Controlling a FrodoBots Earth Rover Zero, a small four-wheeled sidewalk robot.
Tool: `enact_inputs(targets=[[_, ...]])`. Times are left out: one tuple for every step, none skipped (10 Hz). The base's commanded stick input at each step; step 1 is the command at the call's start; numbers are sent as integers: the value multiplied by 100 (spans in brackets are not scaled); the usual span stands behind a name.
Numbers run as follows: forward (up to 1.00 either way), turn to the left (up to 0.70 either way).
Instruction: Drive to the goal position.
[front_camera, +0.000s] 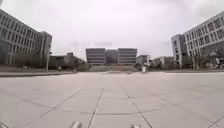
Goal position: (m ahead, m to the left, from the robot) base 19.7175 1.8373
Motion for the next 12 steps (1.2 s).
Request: enact_inputs(targets=[[70,0],[70,0],[70,0],[70,0],[70,0],[70,0],[70,0],[70,0],[70,0],[70,0],[70,0],[70,0]])
